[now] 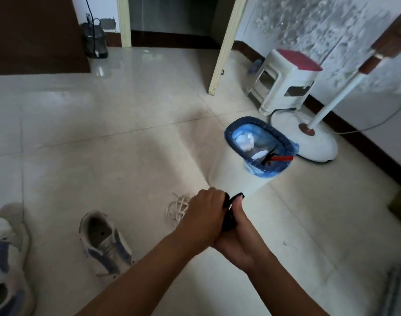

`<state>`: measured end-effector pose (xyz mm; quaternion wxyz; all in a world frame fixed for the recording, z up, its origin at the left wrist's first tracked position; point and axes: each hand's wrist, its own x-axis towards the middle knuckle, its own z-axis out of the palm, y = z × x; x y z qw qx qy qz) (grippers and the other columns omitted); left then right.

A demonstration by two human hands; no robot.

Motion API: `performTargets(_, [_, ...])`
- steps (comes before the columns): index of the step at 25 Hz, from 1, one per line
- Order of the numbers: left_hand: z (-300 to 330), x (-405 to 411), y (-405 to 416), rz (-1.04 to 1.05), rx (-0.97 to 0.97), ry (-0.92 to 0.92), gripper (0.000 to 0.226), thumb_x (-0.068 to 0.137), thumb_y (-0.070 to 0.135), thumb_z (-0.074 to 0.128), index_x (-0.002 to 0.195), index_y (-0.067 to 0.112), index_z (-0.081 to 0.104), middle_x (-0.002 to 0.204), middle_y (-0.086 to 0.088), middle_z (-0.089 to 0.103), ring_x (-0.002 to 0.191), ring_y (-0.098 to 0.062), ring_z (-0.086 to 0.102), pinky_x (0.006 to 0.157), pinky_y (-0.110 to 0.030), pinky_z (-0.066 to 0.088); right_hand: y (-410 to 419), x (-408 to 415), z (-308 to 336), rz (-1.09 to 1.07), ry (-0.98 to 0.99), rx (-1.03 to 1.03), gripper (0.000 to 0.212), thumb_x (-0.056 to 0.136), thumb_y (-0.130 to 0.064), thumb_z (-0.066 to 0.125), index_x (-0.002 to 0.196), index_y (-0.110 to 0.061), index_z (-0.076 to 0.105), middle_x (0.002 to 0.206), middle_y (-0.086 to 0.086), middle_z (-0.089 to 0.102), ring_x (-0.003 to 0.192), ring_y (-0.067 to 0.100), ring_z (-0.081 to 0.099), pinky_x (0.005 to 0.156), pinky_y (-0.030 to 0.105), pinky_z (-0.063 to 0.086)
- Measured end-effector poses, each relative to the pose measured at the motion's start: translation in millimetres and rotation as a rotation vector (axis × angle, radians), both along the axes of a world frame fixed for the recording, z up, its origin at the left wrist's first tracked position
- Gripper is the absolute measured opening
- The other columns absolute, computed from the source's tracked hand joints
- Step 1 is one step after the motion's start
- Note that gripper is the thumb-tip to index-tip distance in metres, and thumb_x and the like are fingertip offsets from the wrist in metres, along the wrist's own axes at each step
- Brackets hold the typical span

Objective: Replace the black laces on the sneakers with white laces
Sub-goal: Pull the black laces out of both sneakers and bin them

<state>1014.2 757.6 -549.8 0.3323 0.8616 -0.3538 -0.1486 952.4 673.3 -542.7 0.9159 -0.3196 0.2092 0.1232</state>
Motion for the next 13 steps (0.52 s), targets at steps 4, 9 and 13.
performTargets(4, [-13.4, -5.9, 5.9, -0.257, 0.203, -0.279, 0.056, 0.095, 0.021, 0.036, 0.148, 0.016, 0.017, 0.158, -0.006, 0.0, 0.145, -0.019, -0.005, 0.116, -0.051, 0.001, -25.5, 26.2, 7.7, -0.358, 0.197, -0.303, 0.015, 0.096, -0.017, 0.049, 0.103, -0.011, 0.06, 0.075, 0.012, 0.069, 0.062, 0.022, 0.068, 0.048, 0.027, 0.052])
performTargets(9, [-34.6, 32.4, 62.0, -0.096, -0.019, -0.463, 0.036, 0.071, 0.021, 0.072, 0.102, 0.003, 0.071, 0.114, -0.023, 0.064, 0.098, -0.032, 0.067, 0.076, -0.039, 0.056, -97.6, 94.6, 77.0, -0.665, -0.12, -0.904, 0.018, 0.094, 0.0, 0.045, 0.094, -0.013, 0.058, 0.065, 0.004, 0.049, 0.048, 0.01, 0.046, 0.042, 0.021, 0.038])
performTargets(13, [-86.4, 68.0, 136.6, 0.228, 0.638, -0.226, 0.054, 0.097, 0.027, 0.037, 0.147, 0.011, 0.023, 0.152, -0.011, 0.029, 0.139, -0.024, 0.03, 0.113, -0.042, 0.023, -147.5, 140.4, 76.9, -0.338, 0.173, -1.211, 0.027, 0.095, -0.013, 0.05, 0.121, -0.009, 0.053, 0.089, 0.014, 0.058, 0.071, 0.022, 0.061, 0.064, 0.036, 0.05])
